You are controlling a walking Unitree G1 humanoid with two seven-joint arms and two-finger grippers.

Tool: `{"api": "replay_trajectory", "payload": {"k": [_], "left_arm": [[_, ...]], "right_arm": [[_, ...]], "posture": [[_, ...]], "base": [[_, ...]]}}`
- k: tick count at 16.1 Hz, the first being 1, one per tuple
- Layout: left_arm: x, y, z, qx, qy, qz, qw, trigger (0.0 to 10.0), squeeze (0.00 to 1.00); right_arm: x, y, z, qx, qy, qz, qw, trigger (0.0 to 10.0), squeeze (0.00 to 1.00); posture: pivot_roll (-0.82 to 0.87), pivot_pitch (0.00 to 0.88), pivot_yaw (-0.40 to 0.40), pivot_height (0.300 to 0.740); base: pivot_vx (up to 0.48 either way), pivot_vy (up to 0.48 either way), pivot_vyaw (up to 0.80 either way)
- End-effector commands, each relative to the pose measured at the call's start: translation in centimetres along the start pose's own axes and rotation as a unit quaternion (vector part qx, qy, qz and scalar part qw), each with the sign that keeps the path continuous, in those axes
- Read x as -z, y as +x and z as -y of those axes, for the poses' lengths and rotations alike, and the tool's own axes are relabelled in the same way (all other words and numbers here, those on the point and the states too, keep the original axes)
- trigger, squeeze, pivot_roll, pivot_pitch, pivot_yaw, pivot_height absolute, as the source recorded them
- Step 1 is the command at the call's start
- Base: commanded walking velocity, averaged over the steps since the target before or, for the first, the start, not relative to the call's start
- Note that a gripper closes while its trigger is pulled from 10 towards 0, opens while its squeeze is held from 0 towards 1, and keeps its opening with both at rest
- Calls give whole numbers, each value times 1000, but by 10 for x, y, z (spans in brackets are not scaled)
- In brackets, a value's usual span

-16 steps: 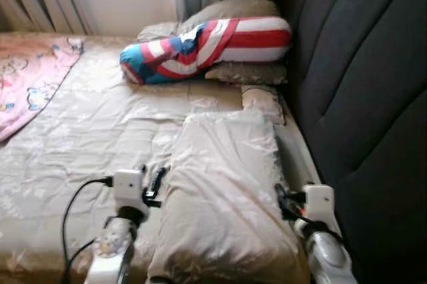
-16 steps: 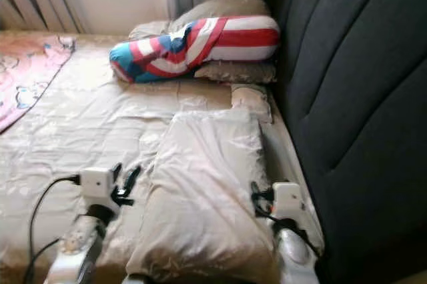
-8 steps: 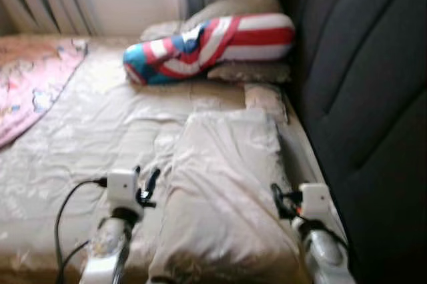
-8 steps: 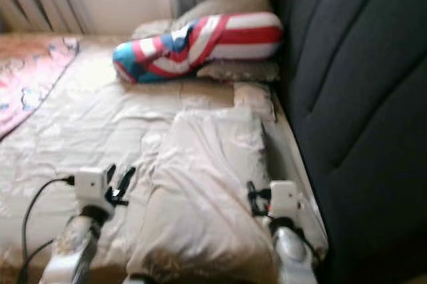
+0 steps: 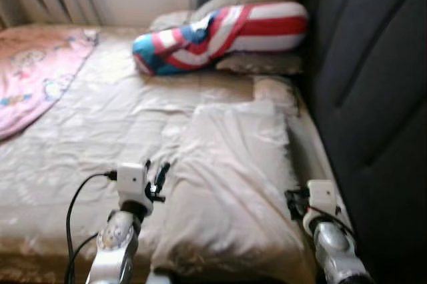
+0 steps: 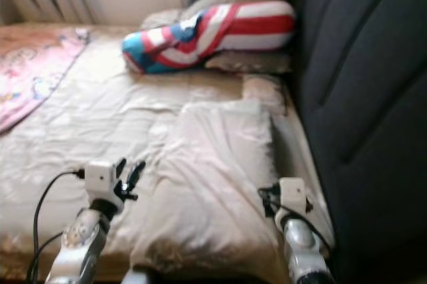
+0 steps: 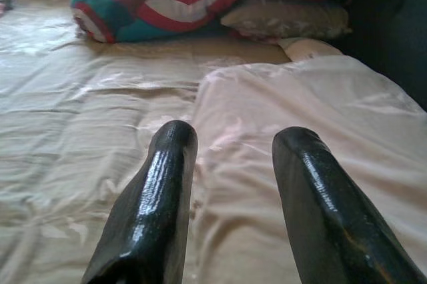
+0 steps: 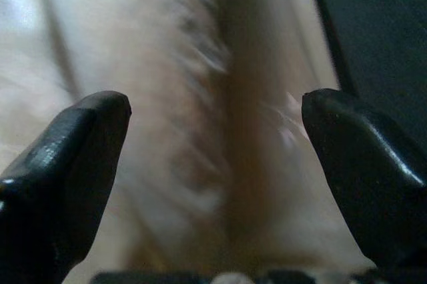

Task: Clean up the room

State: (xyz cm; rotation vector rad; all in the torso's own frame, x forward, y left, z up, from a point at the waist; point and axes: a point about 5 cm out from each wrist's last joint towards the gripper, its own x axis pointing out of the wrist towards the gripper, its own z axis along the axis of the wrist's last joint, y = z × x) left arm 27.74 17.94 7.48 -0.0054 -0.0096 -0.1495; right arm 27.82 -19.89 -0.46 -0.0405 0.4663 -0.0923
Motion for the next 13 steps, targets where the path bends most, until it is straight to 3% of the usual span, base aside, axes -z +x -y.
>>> {"api": "replay_trajectory", "payload": {"k": [1, 6, 11, 13], "left_arm": [[0, -3, -3, 2, 2, -6, 1000, 10000, 0], [-4, -3, -7, 8, 9, -9, 1000, 10000, 0], [-5, -3, -8, 14, 12, -12, 1000, 10000, 0], [-5, -3, -7, 16, 12, -13, 1000, 10000, 0]], "right_arm": [[-5, 4, 4, 16, 16, -3, 1000, 10000, 1000], [-32, 16, 23, 46, 30, -4, 998, 10000, 1000], [-28, 18, 23, -13, 40, -58, 997, 10000, 1000], [-27, 18, 21, -18, 52, -57, 997, 10000, 1000]], "posture": [[-12, 98, -28, 646], [-7, 108, -2, 646], [-6, 98, 12, 646], [0, 97, 16, 646]], "base": [[0, 0, 0], [0, 0, 0], [0, 0, 0], [0, 0, 0]]}}
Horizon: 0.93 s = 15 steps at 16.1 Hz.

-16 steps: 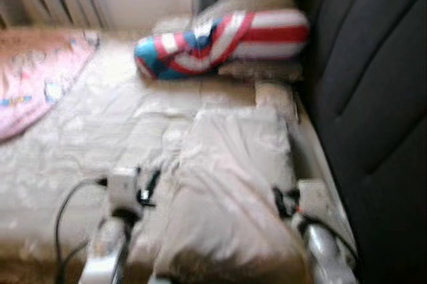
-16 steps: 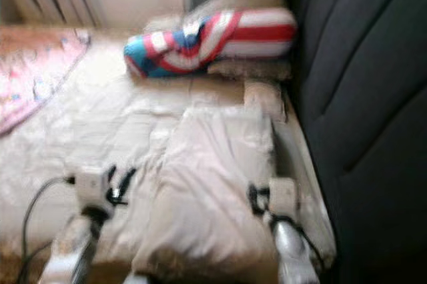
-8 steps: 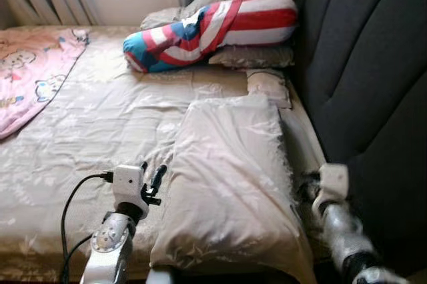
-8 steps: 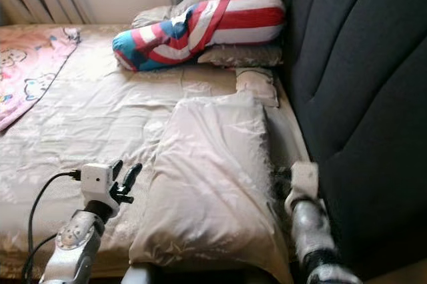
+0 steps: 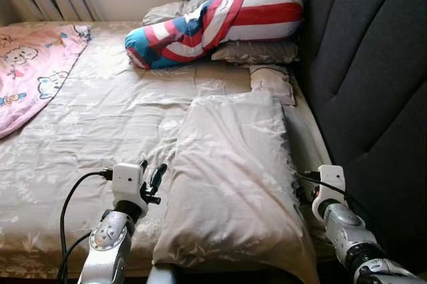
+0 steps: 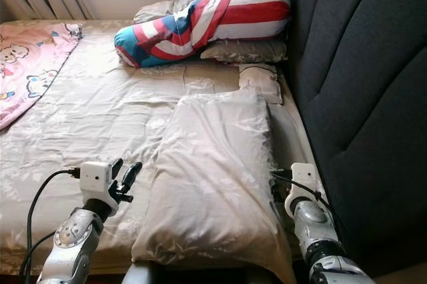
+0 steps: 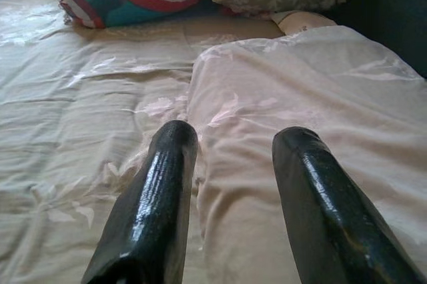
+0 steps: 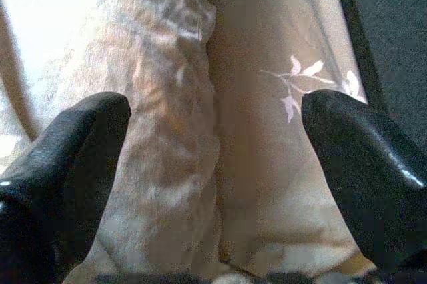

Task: Clean up the room

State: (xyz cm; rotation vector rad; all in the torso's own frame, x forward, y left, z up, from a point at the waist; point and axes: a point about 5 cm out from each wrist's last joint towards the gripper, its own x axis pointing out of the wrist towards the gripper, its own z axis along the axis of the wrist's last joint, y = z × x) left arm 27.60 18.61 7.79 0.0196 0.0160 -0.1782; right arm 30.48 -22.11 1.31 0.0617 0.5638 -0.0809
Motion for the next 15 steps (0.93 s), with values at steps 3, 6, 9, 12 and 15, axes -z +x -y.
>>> {"api": "replay_trajectory", "payload": {"k": [3, 6, 9, 12, 15], "left_arm": [[-2, -2, -1, 5, 1, -2, 1000, 10000, 0], [-3, -2, -2, 6, 2, -3, 1000, 10000, 0], [-3, -2, 0, 7, 1, -4, 1000, 10000, 0], [-3, -4, -2, 4, 2, -4, 1000, 10000, 0], [-4, -6, -2, 4, 2, -6, 1000, 10000, 0]], "right_arm": [[-1, 2, -5, -16, 39, -11, 999, 10000, 1000], [-1, 3, -17, -54, 50, -18, 997, 10000, 1000], [3, 2, -18, -64, 50, -33, 996, 10000, 1000], [10, 1, -20, -72, 25, -50, 996, 10000, 1000], [13, 1, -26, -80, 27, -56, 995, 10000, 992]], "posture": [[1, 97, 22, 646], [1, 100, 22, 646], [1, 100, 22, 646], [10, 112, 21, 646], [18, 124, 26, 646]], "base": [[0, 0, 0], [0, 0, 0], [0, 0, 0], [0, 0, 0], [0, 0, 0]]}}
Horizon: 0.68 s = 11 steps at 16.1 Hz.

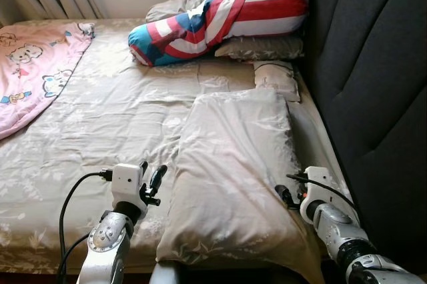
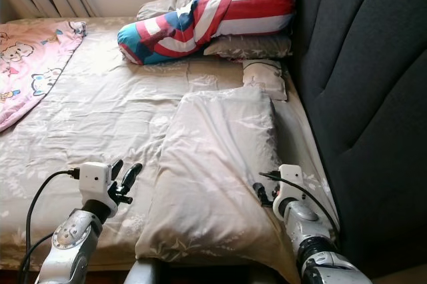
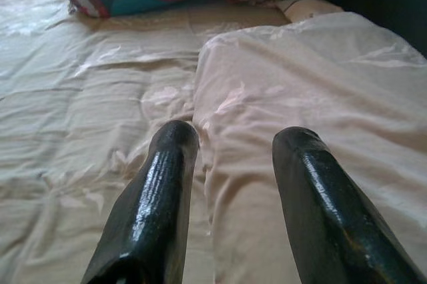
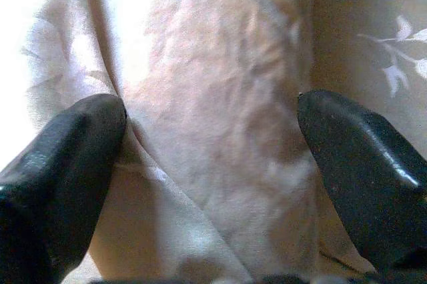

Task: Clean up the room

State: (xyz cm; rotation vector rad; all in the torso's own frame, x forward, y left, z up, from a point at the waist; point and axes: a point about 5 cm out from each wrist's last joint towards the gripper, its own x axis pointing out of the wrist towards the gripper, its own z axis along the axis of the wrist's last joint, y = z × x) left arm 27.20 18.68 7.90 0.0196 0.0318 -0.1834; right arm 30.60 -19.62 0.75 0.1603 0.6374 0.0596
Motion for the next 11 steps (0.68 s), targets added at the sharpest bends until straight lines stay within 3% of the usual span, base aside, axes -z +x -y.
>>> {"api": "replay_trajectory", "payload": {"k": [1, 2, 4, 8, 11], "left_arm": [[-3, -3, -2, 2, 3, 1, 1000, 10000, 0], [-3, -5, -3, 2, 4, 0, 1000, 10000, 0], [-3, -8, -5, 2, 6, -3, 1000, 10000, 0], [-4, -14, -6, 4, 8, -12, 1000, 10000, 0], [-2, -14, -4, 8, 6, -17, 1000, 10000, 0]], "right_arm": [[9, 0, -3, 0, -7, -21, 1000, 10000, 596], [15, 1, -8, -8, -15, -36, 999, 10000, 0], [20, 1, -11, -6, -27, -47, 999, 10000, 0], [22, -2, 3, 58, -40, -50, 996, 10000, 0], [27, -5, 14, 86, -26, -54, 994, 10000, 0]], "posture": [[26, 129, 30, 646], [31, 136, 33, 646], [41, 148, 39, 646], [39, 166, 48, 646], [34, 176, 51, 646]], "base": [[0, 0, 0], [0, 0, 0], [0, 0, 0], [0, 0, 0], [0, 0, 0]]}}
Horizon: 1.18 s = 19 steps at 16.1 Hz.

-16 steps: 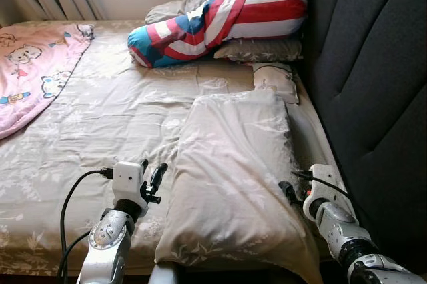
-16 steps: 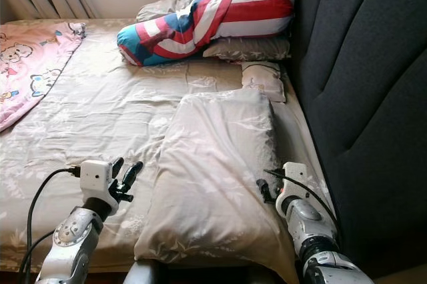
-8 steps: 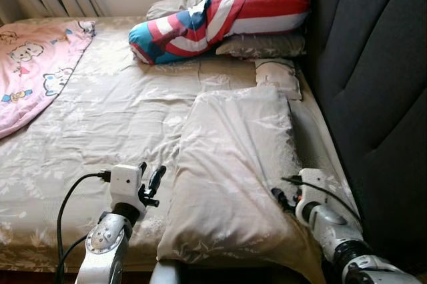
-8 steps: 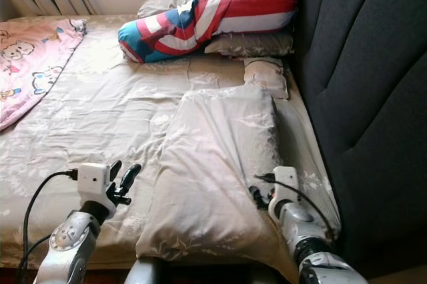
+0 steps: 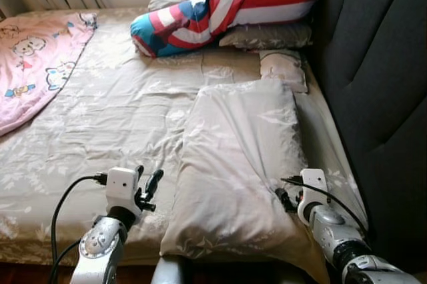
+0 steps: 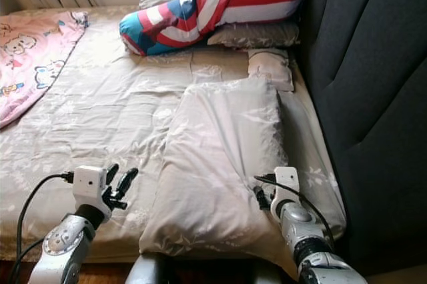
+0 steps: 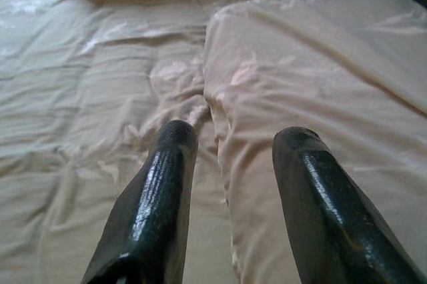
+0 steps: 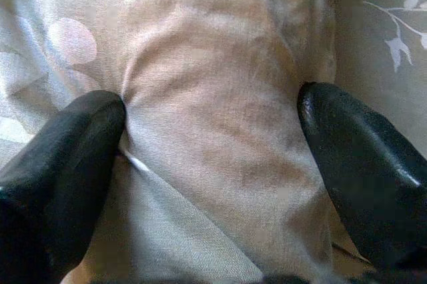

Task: Clean up the room

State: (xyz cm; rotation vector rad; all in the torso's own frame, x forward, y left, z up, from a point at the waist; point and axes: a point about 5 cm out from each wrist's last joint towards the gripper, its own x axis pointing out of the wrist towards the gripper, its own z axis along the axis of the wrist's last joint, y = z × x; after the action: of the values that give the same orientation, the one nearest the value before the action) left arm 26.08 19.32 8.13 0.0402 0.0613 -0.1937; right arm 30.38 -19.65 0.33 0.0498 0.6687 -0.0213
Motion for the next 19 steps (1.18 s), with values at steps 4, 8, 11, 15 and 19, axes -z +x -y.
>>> {"api": "replay_trajectory", "payload": {"k": [4, 8, 11, 15, 19], "left_arm": [[-1, -5, 0, 4, -3, -4, 1000, 10000, 0], [-1, -7, -1, 4, -2, -7, 1000, 10000, 0], [-2, -8, 1, 7, -3, -8, 1000, 10000, 0], [-8, -8, -4, 5, 1, -3, 1000, 10000, 0], [-10, -3, -9, -14, -43, 1, 999, 10000, 0]], "right_arm": [[32, -5, 12, 25, 39, -61, 997, 10000, 0], [37, -7, 16, 55, 50, -68, 995, 10000, 0], [54, -7, -7, -15, 83, -105, 991, 10000, 0], [65, -8, -27, -55, 120, -127, 983, 9020, 0], [62, -7, -30, -60, 113, -121, 984, 0, 0]], "posture": [[38, 184, 53, 646], [40, 189, 55, 646], [52, 186, 58, 646], [68, 176, 63, 646], [61, 178, 62, 646]], "base": [[0, 0, 0], [0, 0, 0], [0, 0, 0], [0, 0, 0], [0, 0, 0]]}}
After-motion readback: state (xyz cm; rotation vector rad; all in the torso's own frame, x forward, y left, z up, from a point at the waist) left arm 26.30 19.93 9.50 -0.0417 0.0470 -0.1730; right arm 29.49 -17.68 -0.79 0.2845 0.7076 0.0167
